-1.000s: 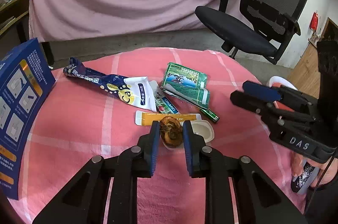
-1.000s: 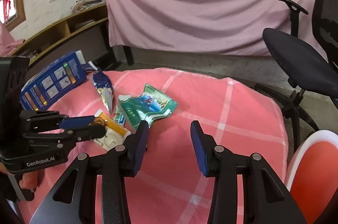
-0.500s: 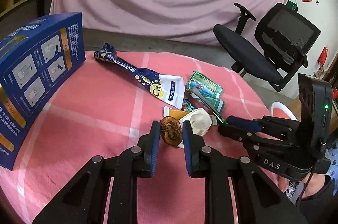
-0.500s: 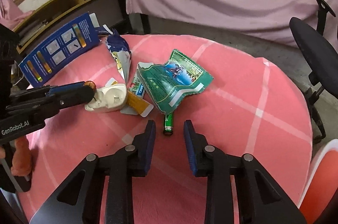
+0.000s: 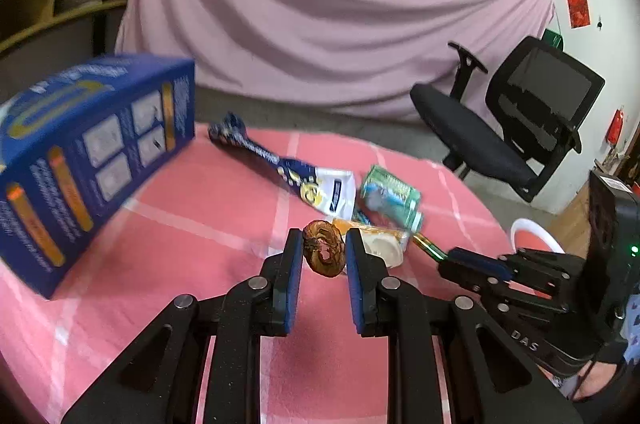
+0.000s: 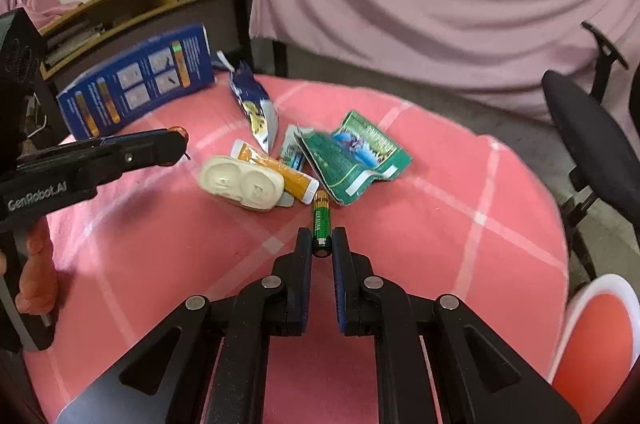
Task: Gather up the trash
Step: 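Lift the snack and battery and carry both tools over the bucket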
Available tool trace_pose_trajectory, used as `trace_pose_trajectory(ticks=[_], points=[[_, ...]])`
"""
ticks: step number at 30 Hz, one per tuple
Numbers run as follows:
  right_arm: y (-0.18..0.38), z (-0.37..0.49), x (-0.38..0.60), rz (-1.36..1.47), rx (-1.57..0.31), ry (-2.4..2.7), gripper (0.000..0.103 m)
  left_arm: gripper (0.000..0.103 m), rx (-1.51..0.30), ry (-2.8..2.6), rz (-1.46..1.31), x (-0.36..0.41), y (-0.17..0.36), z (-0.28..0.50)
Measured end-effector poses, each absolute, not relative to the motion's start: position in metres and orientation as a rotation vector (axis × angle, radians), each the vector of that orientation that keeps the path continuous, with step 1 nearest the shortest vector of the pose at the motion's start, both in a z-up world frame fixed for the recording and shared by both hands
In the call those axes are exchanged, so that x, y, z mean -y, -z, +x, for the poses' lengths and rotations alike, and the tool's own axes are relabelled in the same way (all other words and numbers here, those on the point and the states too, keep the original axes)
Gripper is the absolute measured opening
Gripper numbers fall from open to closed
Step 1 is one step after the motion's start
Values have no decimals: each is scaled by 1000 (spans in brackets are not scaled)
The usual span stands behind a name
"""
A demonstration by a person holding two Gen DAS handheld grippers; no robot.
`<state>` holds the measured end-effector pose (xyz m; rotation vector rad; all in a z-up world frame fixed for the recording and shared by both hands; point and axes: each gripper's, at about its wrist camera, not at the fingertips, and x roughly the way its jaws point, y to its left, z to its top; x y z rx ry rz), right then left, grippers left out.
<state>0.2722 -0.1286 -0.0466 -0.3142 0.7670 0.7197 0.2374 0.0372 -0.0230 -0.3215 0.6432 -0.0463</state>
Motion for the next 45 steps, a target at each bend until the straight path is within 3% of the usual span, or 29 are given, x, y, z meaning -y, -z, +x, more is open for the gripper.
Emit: trace_pose_trajectory(ticks=[16,28,35,45], points=[[1,228,166,-187,-360,-629,8,18,-379,-7,-154,-1,1,198],[-38,200,227,-36,-59,-448,8,18,-186,122,-41,70,-43,191],[-50,194,269,-13,17,-313,8,18,-124,216,10,116,-64,200],[-45,201,326,32,-25,-135,8,18,-139,357,68,191,-70,218]])
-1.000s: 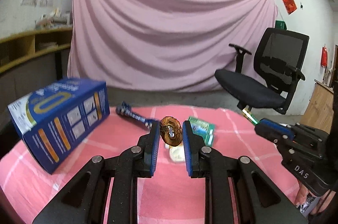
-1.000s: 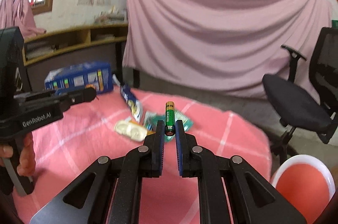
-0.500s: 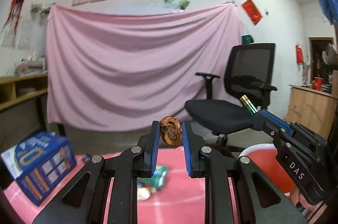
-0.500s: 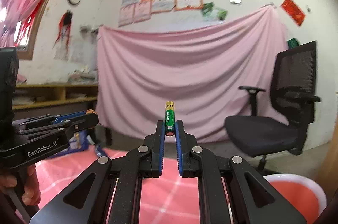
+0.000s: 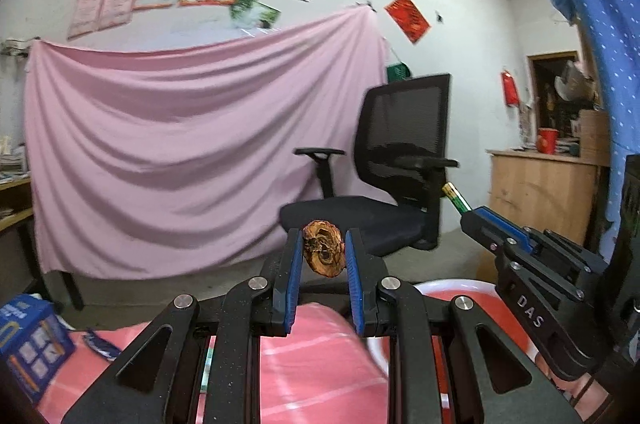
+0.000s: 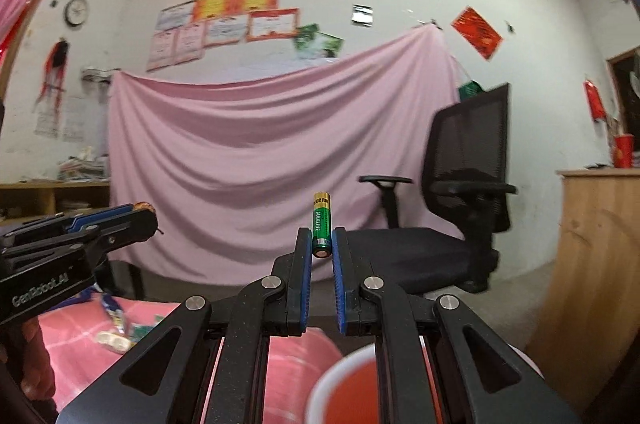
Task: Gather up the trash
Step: 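Lift the snack and battery and carry both tools over the bucket, then open both tools to drop the snack and battery into the bucket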
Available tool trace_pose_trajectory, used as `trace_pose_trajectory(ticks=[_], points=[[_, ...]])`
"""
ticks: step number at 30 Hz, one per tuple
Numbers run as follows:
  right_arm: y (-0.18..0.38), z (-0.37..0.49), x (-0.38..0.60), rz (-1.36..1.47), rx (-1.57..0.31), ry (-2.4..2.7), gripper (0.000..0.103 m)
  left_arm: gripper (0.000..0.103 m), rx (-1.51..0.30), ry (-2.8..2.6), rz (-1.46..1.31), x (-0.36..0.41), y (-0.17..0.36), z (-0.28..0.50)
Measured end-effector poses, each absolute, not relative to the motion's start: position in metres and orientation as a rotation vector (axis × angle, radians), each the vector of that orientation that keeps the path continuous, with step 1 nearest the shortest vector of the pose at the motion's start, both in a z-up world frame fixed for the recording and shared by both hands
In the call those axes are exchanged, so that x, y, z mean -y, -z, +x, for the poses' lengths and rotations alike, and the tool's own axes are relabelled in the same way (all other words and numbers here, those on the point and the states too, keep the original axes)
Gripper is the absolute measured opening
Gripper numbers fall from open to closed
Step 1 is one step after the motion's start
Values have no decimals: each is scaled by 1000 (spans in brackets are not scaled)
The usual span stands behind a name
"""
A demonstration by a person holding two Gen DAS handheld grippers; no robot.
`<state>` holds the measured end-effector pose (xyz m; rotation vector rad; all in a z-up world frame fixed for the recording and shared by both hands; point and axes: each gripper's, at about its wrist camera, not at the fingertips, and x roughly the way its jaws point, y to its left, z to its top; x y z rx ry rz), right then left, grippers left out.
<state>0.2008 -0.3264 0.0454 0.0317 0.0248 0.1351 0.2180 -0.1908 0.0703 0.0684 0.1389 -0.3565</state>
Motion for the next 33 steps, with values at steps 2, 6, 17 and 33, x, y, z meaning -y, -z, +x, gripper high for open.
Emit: trace_pose_trajectory(ticks=[2,6,17,33], points=[[-43,201,337,42,-44,-104,8,18,-163,392,66,205,-68,226],[-39,203,355,69,-80,-51,8,18,-214,450,49,223,-64,239],[-24,220,382,126,-205,13,9,18,-407,557,16,259,-41,280],[-13,234,399,169,-317,34,10,38,-583,618,-40,272,-16,298]])
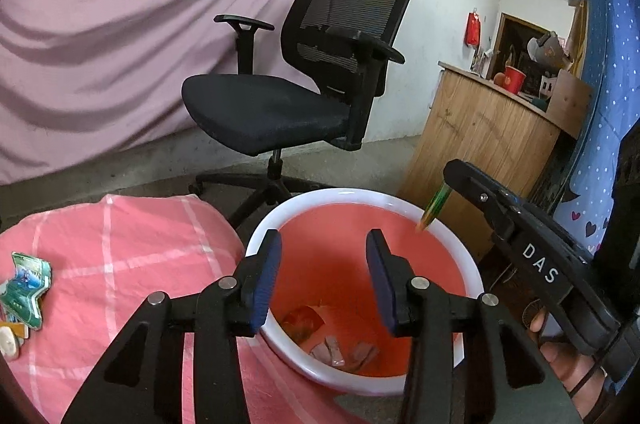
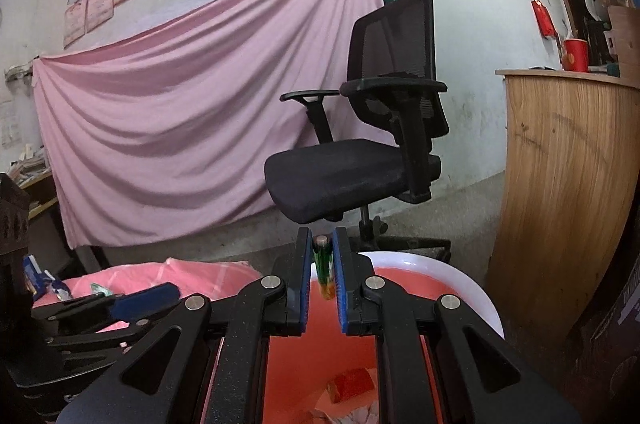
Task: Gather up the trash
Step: 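Open both tools to drop the snack and battery into the bucket, then move both open tools back over the table toward the remaining trash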
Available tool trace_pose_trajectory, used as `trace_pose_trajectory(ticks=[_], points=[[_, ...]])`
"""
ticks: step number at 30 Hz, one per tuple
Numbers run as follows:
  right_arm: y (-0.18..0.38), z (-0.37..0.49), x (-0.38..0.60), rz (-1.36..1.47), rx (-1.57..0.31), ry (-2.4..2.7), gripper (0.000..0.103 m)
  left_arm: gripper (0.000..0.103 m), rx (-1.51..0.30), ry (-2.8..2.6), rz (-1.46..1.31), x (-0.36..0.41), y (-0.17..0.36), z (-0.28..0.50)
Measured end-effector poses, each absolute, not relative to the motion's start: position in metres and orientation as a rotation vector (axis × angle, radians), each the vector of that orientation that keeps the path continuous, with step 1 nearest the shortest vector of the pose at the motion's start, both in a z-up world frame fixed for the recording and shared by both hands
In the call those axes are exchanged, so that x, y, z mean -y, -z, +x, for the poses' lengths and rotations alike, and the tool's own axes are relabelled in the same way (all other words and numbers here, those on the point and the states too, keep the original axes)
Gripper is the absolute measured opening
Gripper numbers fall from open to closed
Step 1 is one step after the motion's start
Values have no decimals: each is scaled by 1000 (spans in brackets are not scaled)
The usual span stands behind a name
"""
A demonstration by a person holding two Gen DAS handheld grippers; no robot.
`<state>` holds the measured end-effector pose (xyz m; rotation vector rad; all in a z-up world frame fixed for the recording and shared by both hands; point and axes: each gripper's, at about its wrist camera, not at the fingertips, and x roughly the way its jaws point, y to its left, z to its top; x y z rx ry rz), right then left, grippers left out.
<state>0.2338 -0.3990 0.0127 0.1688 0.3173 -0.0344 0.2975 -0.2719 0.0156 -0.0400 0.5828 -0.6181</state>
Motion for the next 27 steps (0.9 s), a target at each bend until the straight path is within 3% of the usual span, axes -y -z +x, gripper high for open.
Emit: trace_pose_trajectory(ticks=[2,5,10,13,20,22,23,24,26,27], points=[[-13,234,400,172,-318,38,13,38,-585,613,-43,270,-13,296],[-13,233,400,178,-314,36,29,38,-590,602,-60,266,-13,296],[-15,233,399,178,-307,31,29,38,-583,565,-86,254,-15,296],[-17,233,397,179,-297,29,31,43,-569,540,-102,243,-18,294],[-26,231,379,171,-246,-7,50,51,-497,447,-120,207,-33,282],[-28,230,373,163,-233,-15,52,62,-469,402,-121,195,-38,278],[-30,230,369,159,-225,-16,59,65,-448,370,-124,187,-41,275],[-31,230,365,157,-218,-16,73,68,-427,340,-127,179,-43,272],[-34,227,359,157,-188,-13,87,84,-394,294,-138,165,-45,268],[-35,227,356,157,-178,-18,87,88,-371,263,-149,156,-47,264]])
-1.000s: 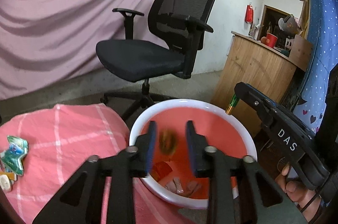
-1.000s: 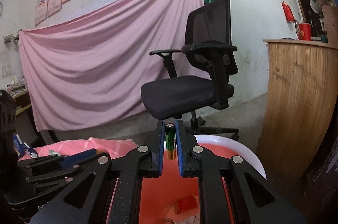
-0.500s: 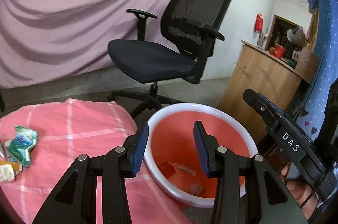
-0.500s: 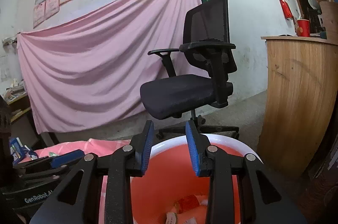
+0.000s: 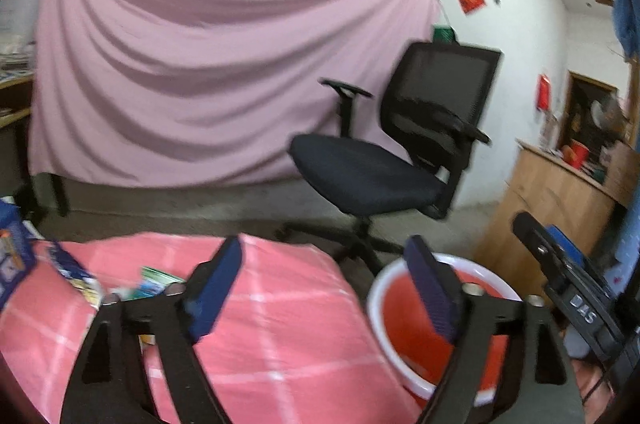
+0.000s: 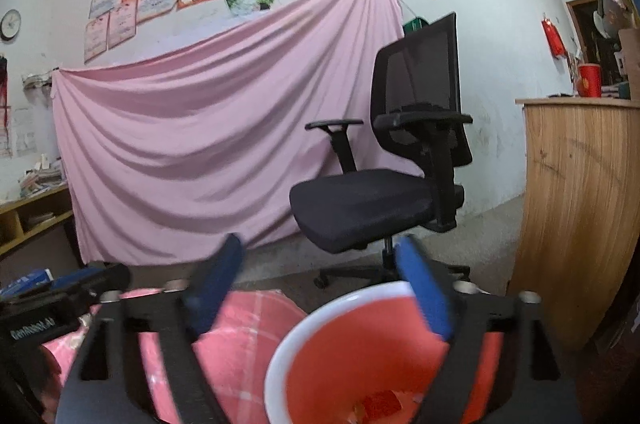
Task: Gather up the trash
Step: 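Move both open tools back over the table toward the remaining trash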
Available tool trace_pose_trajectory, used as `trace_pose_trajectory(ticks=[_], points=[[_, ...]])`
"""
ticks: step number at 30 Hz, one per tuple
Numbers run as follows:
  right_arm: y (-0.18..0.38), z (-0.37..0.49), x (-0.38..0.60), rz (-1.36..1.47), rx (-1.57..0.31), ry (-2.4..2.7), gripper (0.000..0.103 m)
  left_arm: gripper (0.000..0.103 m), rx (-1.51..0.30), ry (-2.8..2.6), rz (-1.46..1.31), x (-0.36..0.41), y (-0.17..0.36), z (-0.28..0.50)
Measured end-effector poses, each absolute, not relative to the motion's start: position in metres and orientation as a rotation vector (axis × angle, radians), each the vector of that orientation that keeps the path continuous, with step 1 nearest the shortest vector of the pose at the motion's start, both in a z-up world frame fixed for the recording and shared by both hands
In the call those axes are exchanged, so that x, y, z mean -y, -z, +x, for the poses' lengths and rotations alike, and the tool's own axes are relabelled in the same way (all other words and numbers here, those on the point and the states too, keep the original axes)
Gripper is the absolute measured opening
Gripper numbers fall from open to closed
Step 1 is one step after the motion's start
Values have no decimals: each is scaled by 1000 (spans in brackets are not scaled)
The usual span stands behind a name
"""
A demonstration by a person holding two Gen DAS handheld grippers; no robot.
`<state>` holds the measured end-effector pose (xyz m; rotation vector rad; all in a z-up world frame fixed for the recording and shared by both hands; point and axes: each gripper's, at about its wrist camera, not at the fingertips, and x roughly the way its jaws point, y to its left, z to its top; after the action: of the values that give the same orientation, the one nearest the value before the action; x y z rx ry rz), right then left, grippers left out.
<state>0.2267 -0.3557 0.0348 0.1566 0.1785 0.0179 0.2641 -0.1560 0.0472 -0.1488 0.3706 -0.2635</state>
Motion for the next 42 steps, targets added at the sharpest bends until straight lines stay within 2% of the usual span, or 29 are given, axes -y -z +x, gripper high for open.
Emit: trace_pose_trajectory(ticks=[2,4,5,25,33,42], points=[[-37,226,349,152,-161,-34,91,102,-329,210,-167,140,-49,258],[-38,225,342,146,-140,-38,101,102,-283,158,-189,124,-50,252],[-39,224,338,141,-123,-38,103,102,-267,137,-198,116,-49,249],[-47,212,231,5,52,-266,103,102,-145,-136,-160,10,-41,197],[-28,234,203,-65,-69,-327,103,102,-269,-150,-119,-14,-15,208],[-3,261,188,-108,-274,-372,103,102,-537,-66,-119,-15,17,243]])
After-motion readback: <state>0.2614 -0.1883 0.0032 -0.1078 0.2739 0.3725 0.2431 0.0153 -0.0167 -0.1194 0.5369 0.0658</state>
